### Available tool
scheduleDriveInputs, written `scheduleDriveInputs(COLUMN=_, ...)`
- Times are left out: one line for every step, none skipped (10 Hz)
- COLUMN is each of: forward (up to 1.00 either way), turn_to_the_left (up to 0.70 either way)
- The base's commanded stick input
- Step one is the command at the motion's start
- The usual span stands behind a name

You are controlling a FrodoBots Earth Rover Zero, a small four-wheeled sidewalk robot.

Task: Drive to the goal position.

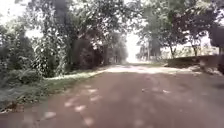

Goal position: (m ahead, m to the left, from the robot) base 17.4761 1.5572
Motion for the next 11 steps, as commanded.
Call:
scheduleDriveInputs(forward=1.00, turn_to_the_left=0.00)
scheduleDriveInputs(forward=1.00, turn_to_the_left=0.00)
scheduleDriveInputs(forward=1.00, turn_to_the_left=0.00)
scheduleDriveInputs(forward=1.00, turn_to_the_left=0.00)
scheduleDriveInputs(forward=1.00, turn_to_the_left=0.00)
scheduleDriveInputs(forward=1.00, turn_to_the_left=0.00)
scheduleDriveInputs(forward=1.00, turn_to_the_left=0.00)
scheduleDriveInputs(forward=1.00, turn_to_the_left=0.00)
scheduleDriveInputs(forward=1.00, turn_to_the_left=0.00)
scheduleDriveInputs(forward=1.00, turn_to_the_left=0.00)
scheduleDriveInputs(forward=1.00, turn_to_the_left=0.00)
